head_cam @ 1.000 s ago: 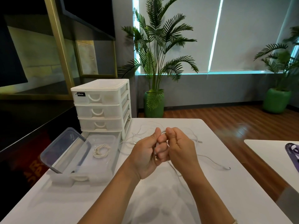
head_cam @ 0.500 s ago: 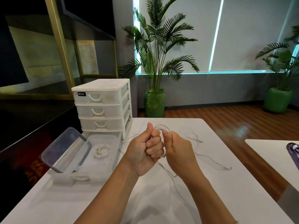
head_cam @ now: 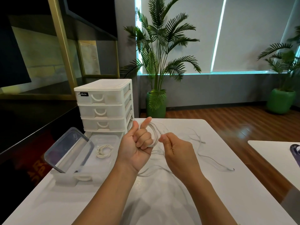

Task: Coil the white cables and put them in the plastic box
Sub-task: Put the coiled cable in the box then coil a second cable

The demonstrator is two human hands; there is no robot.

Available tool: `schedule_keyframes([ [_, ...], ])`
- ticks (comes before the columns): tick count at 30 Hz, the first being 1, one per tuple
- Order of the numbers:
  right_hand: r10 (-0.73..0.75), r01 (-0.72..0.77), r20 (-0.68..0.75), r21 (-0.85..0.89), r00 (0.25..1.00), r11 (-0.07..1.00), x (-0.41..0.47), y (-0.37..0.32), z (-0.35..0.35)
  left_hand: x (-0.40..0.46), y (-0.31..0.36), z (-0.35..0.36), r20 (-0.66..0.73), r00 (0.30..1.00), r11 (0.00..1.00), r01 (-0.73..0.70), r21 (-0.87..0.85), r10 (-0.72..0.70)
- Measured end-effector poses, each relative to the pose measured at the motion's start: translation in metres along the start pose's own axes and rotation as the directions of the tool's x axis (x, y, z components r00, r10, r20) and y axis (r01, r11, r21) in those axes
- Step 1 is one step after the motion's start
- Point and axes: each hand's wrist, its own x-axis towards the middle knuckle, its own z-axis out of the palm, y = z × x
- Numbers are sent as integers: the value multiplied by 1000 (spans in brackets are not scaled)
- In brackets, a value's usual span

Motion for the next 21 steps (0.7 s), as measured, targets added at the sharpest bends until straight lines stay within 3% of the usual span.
schedule_keyframes([
  [7,-3,36,149,-224,989,974,-4,-4,5,2,2,-2,23,995,995,-96,-26,96],
  [9,-9,58,184,-261,983,964,-6,-5,7,2,3,-1,22,992,988,-124,88,123],
  [11,-10,65,199,-273,980,960,-7,-7,5,2,1,0,9,985,929,-164,331,170],
  [13,-13,59,185,-246,983,967,-8,-8,3,2,-3,0,12,969,752,-201,627,249],
  [15,-26,58,155,-203,988,978,-8,-11,0,1,-7,0,47,955,539,-205,817,293],
  [21,20,-4,119,-133,993,991,-5,-9,-10,3,-7,-6,116,946,108,-155,982,304],
])
